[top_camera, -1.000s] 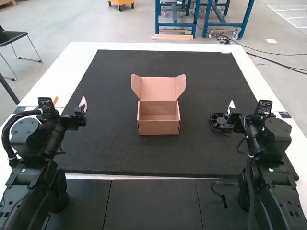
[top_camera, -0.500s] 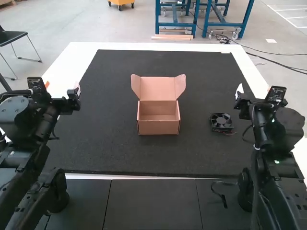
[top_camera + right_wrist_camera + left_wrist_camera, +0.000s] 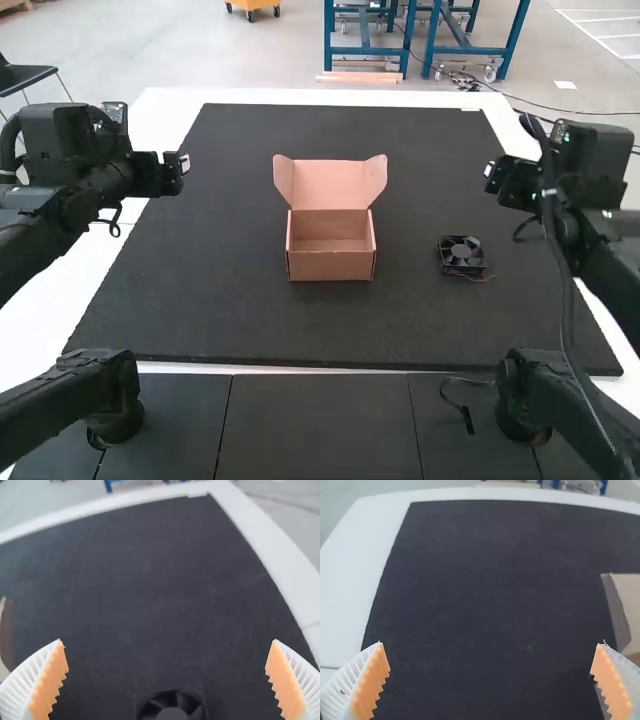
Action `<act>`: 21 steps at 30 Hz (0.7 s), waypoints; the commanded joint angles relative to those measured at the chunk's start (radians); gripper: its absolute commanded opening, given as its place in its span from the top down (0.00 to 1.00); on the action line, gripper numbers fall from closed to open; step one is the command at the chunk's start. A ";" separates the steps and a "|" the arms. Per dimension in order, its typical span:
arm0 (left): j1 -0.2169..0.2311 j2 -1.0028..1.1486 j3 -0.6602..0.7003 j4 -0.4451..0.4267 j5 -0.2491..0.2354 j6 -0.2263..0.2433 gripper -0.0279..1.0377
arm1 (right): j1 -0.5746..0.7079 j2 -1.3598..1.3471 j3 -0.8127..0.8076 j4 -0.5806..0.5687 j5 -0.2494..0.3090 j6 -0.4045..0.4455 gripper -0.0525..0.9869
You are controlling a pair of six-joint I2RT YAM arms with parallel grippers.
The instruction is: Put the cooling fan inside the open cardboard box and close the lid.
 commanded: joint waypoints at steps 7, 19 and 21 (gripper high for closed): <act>-0.058 0.113 0.178 -0.164 0.049 0.143 0.12 | -0.008 0.092 0.268 -0.297 -0.047 0.058 0.08; -0.192 0.147 0.222 -0.296 0.087 0.108 0.12 | -0.015 0.217 0.397 -0.486 -0.032 -0.027 0.08; -0.211 0.145 0.222 -0.307 0.087 0.072 0.12 | -0.014 0.252 0.404 -0.513 -0.036 -0.040 0.08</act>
